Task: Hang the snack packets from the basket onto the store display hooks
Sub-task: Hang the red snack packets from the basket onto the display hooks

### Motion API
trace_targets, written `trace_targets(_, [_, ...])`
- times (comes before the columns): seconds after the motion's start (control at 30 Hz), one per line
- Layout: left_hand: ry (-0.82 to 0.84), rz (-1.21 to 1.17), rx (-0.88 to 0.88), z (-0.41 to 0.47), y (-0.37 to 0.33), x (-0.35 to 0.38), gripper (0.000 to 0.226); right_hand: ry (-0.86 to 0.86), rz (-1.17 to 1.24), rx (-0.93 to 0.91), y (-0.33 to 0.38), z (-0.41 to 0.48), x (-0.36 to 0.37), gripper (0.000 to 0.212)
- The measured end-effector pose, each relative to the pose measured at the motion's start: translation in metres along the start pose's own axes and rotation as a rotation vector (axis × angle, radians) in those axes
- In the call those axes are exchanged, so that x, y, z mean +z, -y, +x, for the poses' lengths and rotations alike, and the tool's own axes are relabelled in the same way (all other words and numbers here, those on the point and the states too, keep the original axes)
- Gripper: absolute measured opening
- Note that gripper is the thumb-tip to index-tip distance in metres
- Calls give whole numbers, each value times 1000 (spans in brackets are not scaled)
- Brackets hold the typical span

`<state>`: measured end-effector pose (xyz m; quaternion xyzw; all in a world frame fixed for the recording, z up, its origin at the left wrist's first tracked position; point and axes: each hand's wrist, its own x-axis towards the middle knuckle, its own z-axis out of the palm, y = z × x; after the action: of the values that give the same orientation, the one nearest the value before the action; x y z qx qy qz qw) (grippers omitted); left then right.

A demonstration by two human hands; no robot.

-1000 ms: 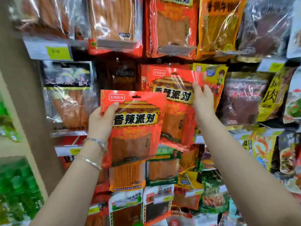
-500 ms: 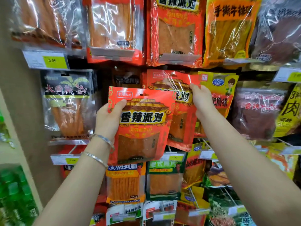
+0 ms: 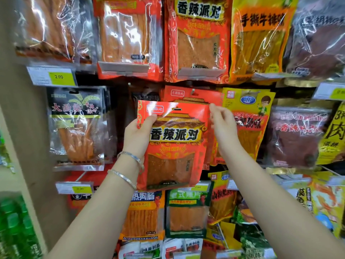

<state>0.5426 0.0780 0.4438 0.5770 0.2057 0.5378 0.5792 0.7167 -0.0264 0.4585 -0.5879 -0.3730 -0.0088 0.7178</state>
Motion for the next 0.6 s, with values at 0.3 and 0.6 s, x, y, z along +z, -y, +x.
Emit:
trace_targets(0.3, [-75,240,342,12,-4,33,49,-10,16,-92,16,6,-12,48])
trace_targets(0.6, [138,669,610,15,-32,63,62,-39,-10,-126,32,36,-10,29])
